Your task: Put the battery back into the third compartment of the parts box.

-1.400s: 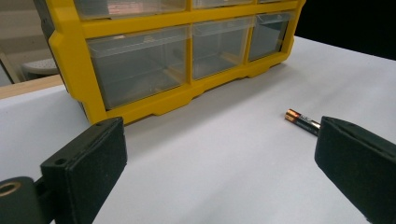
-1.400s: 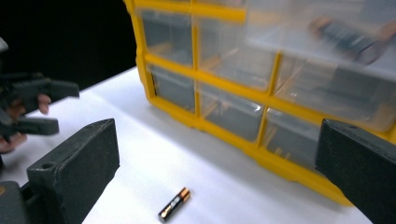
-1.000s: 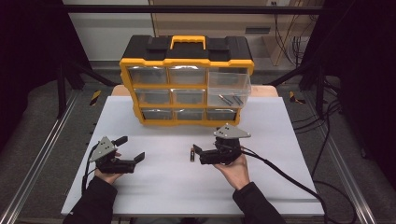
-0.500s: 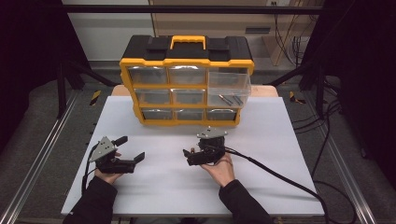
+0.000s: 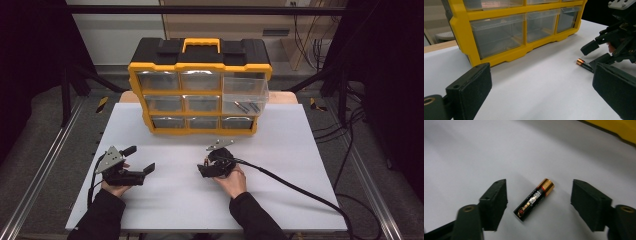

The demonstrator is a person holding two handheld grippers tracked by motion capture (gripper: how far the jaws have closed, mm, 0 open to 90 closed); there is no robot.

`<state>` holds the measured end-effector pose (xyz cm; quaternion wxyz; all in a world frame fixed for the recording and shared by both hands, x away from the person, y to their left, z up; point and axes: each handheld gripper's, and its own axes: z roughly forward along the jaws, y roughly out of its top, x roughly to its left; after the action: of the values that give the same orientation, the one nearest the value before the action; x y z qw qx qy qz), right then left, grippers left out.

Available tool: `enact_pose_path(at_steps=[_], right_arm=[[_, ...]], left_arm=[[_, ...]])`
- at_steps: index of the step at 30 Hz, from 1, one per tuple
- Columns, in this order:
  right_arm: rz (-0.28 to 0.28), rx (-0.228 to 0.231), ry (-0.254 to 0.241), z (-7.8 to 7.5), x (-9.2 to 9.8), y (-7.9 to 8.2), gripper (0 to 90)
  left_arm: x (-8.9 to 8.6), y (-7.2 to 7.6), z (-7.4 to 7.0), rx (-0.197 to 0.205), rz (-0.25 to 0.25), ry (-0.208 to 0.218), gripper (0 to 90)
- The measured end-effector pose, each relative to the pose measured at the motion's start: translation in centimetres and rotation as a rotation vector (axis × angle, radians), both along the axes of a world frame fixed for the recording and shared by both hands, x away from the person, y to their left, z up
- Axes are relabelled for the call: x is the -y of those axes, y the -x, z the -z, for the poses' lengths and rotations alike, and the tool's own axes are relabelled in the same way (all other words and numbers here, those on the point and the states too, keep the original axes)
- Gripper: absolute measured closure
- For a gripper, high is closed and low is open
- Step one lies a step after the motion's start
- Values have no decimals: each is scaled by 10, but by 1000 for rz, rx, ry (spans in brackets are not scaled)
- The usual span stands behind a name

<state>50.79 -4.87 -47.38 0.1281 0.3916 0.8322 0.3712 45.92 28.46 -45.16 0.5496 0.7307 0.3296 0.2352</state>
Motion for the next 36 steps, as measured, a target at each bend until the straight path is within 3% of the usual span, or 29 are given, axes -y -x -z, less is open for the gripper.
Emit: enact_pose_path(at_steps=[8,10,16,20,30,36], right_arm=[[-35,-36,11,5,-1,0,503],[-25,-19,29,5,-2,0,539],[-37,-37,23,4,-1,0,685],[-15,-44,36,3,0,0,758],[-24,-53,35,2,1,-1,771],[-38,-43,5,-10,4,1,772]], left_arm=[[0,0,0,1,0,0,16],[0,0,0,1,0,0,16],[0,0,0,1,-1,-1,16],[0,0,0,1,-1,-1,16],[0,0,0,2,-1,0,16],[0,0,-1,4,-2,1,16]])
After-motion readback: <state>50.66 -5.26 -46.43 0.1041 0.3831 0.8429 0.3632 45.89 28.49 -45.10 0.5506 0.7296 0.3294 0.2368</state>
